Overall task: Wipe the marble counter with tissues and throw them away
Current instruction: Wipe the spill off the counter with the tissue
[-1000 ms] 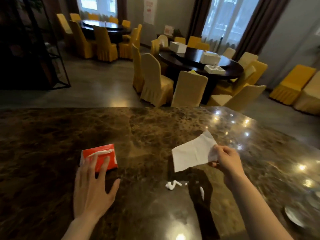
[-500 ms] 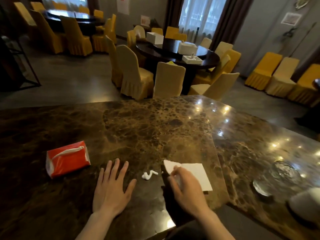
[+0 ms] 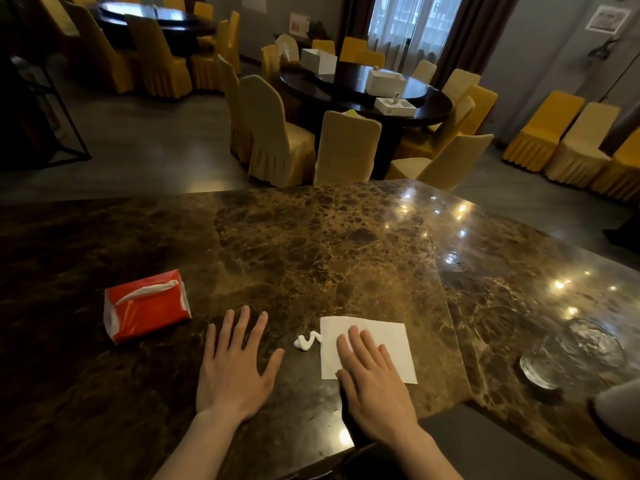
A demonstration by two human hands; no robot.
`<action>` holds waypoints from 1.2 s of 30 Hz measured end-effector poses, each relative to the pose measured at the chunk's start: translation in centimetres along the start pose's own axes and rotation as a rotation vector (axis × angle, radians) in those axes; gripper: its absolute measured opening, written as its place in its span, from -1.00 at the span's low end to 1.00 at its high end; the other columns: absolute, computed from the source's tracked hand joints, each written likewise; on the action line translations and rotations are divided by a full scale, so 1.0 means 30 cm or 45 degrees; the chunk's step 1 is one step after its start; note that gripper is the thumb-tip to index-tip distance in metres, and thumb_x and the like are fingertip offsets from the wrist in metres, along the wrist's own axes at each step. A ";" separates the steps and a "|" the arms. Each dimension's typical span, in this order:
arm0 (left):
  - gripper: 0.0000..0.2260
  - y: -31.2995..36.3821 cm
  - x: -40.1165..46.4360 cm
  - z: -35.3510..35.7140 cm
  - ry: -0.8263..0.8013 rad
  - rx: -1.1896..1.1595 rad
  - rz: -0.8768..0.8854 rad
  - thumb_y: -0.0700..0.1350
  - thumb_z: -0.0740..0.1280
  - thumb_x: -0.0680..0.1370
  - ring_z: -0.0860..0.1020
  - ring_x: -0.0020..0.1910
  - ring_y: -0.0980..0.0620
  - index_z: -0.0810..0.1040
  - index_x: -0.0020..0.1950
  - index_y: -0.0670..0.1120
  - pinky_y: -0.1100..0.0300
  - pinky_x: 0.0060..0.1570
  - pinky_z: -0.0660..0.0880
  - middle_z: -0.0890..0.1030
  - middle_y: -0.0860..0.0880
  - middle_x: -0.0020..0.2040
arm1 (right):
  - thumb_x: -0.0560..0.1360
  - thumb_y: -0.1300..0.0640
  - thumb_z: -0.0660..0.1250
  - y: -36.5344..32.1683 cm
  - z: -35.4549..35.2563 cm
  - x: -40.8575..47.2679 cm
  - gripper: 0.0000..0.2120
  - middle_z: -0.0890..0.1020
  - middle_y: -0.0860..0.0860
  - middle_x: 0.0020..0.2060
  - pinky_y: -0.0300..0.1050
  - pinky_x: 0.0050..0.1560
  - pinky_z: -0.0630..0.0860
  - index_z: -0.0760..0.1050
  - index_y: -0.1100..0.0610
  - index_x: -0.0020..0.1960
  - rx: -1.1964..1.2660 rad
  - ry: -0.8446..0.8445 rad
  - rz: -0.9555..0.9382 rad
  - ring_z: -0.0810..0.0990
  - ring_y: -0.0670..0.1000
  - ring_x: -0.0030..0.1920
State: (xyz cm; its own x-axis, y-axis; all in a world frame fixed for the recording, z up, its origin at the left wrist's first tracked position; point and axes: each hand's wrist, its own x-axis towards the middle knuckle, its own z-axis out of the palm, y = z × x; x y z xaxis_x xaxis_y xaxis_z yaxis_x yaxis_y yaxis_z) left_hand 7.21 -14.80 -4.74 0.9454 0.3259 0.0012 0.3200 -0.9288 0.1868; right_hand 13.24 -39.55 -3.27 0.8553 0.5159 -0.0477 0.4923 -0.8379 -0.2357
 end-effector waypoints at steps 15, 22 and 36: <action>-0.29 0.002 -0.002 0.001 0.009 -0.018 0.003 0.42 -0.27 0.53 -0.30 0.60 -0.01 -0.16 0.63 0.17 -0.13 0.57 -0.27 -0.15 0.02 0.67 | 0.72 0.07 0.07 0.003 -0.023 0.051 -0.57 0.16 -0.06 0.60 -0.04 0.57 0.06 0.24 0.02 0.58 0.227 0.170 0.221 -0.01 0.03 0.61; -0.31 0.000 -0.003 -0.007 -0.012 -0.029 0.007 0.42 -0.21 0.55 -0.33 0.59 -0.01 -0.19 0.63 0.17 -0.13 0.57 -0.28 -0.20 0.03 0.66 | 0.48 0.31 0.45 0.029 -0.095 0.066 -0.79 0.76 -0.08 -0.06 -0.04 -0.05 0.63 0.73 0.02 -0.03 0.431 0.588 0.300 0.71 0.00 -0.02; -0.26 -0.052 -0.010 0.010 0.035 -0.039 -0.057 0.46 -0.27 0.52 -0.25 0.61 0.00 -0.10 0.64 0.17 -0.06 0.59 -0.19 -0.11 0.03 0.67 | 0.69 0.02 0.16 -0.207 0.049 0.135 -0.67 0.32 0.02 0.55 0.13 0.50 0.21 0.40 -0.17 0.43 0.219 0.142 -0.180 0.14 0.17 0.57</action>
State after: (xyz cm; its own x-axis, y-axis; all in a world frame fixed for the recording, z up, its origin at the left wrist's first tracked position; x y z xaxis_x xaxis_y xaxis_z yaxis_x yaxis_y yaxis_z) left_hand 6.43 -13.50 -5.34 0.9279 0.3723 0.0190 0.3596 -0.9074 0.2173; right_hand 13.42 -32.00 -3.42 0.7971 0.5951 0.1023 0.5817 -0.7112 -0.3948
